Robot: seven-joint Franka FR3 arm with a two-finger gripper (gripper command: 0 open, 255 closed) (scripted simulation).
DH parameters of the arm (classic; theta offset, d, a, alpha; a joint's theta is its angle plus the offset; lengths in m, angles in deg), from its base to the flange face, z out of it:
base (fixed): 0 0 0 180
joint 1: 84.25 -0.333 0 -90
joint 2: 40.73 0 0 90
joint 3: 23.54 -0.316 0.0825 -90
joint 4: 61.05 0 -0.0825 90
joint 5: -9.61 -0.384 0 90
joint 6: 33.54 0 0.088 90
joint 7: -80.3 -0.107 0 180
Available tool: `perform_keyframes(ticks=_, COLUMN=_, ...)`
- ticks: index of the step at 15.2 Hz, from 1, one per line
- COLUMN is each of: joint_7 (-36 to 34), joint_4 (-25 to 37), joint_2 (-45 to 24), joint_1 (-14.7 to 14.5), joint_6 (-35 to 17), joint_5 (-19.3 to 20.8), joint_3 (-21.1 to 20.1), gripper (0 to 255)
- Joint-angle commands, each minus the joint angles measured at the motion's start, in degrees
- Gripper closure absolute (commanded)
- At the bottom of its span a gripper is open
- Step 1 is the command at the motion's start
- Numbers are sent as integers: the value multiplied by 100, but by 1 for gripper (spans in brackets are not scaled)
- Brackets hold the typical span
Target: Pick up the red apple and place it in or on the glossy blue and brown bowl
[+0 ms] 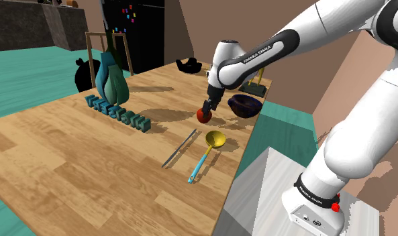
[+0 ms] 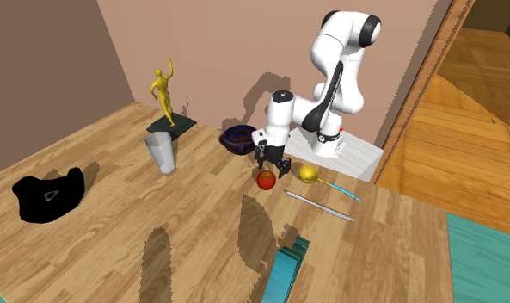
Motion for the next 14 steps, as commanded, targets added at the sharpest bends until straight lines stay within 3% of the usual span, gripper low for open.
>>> perform_keyframes(ticks=1, joint_7=-12, joint_4=-40, joint_2=-169, joint_1=5, joint_6=-211, joint_5=22, joint_3=2, gripper=0)
perform_keyframes(ticks=9, joint_7=-13, joint_4=-39, joint_2=-169, joint_1=5, joint_6=-210, joint_5=22, joint_3=2, gripper=0)
perform_keyframes(ticks=10, joint_7=-13, joint_4=-39, joint_2=-169, joint_1=5, joint_6=-210, joint_5=22, joint_3=2, gripper=255)
perform_keyframes(ticks=14, joint_7=-14, joint_4=-40, joint_2=-169, joint_1=5, joint_6=-211, joint_5=22, joint_3=1, gripper=255)
